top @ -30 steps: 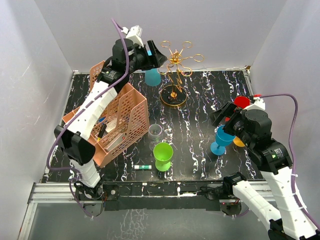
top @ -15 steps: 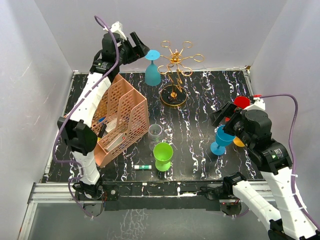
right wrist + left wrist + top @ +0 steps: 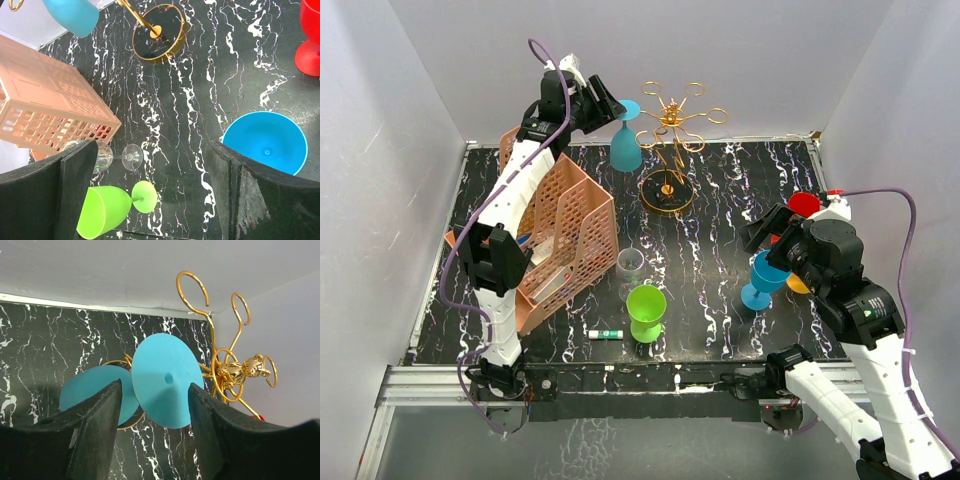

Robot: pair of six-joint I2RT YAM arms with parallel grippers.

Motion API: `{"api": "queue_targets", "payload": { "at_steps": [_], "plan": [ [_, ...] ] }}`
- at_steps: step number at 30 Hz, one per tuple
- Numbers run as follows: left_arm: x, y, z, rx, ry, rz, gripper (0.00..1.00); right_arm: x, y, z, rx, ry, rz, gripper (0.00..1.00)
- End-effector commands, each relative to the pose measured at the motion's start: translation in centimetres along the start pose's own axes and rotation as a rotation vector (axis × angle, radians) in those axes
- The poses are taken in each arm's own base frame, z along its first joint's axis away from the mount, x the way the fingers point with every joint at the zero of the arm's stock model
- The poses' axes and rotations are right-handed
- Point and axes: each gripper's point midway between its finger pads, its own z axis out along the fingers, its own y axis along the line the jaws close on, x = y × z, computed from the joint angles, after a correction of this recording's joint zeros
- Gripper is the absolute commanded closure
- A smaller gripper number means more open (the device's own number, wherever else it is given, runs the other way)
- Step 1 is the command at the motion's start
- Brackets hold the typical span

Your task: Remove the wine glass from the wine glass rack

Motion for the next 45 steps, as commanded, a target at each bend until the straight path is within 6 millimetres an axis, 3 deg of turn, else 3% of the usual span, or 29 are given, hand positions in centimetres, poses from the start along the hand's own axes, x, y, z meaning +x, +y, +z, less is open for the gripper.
{"api": "queue_targets", "payload": {
  "at_steps": [1,7,26,38,45],
  "plan": [
    [-1.5,-2.3,-1.0,0.072,-0.035,0.005,0.48,-1.4,0.8,0.0,-0.027,-0.058,-0.003,0.02],
    [-1.7,-2.0,-0.1,0.066,-0.035,0.009,0.51,-1.4,0.8,0.0,-0.028,-0.057,-0.004,0.02],
    [-2.2,-1.9,0.3,0.053,-0.046,0.027,0.76,-1.3,0.8,0.0,-0.030,-0.054,-0.002,0.01],
    [-3.4,-3.2,-0.7,0.081,-0.077,0.020,0.91,-1.4,0.8,0.0,-0.029,-0.057,-0.001,0.02],
    [-4.0,-4.6,-1.0,0.136,-0.087,-0.027,0.92,-1.5,0.8,0.0,-0.025,-0.059,0.005,0.01]
  ]
}}
